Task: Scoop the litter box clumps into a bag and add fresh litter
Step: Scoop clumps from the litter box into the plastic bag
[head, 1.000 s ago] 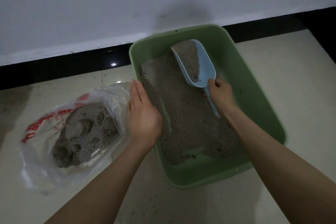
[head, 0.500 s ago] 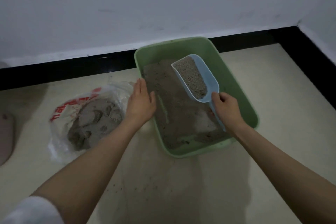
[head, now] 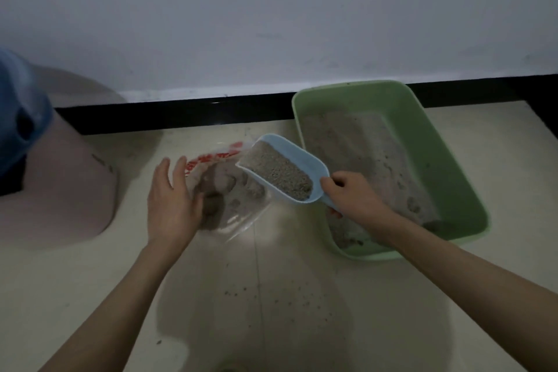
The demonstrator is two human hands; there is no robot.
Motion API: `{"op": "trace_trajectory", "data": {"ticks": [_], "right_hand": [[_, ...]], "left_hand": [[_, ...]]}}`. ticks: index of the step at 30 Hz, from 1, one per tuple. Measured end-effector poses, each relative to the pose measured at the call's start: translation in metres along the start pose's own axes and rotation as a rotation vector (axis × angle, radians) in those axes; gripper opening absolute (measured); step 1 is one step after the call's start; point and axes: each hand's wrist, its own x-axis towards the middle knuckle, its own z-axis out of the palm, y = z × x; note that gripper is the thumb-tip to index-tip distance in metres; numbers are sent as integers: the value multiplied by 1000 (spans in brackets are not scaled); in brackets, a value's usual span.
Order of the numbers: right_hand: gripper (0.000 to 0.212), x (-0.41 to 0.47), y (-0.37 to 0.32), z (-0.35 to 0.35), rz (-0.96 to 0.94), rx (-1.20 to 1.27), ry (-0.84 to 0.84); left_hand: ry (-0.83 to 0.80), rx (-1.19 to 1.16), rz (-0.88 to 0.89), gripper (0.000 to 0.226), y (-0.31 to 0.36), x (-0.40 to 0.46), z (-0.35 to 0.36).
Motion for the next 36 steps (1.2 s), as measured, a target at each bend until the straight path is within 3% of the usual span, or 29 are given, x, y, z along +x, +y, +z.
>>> {"op": "trace_trajectory", "data": {"ticks": [3,11,16,20,26,29,33,36], "right_hand": [[37,8,-23,22,21,-132,-83],[20,8,-84,56,-73,-422,-340],[12,0,-99,49,-214,-694,-242],[31,-12,-107,49,-253,-808,-195],[26,-13,-97,48,-423,-975,-131],[27,-9,-80,28,-395,-888,-70],[15,-12,-50,-25,-255,-525,-12],[21,-19,-17,-70,-135,-344,41]], "left_hand": [[-108,-85,-156,60,-11,1,0],[56,-232,-252,24,-21,2,5],[80,-343,-279,20,-28,8,4],[102,-388,-297,21,-26,11,2],[85,-332,-263,27,-9,11,-3],[70,-229,-167,35,3,5,-3],[79,-215,14,36,37,-8,3],[26,-283,156,29,76,-18,17]]}}
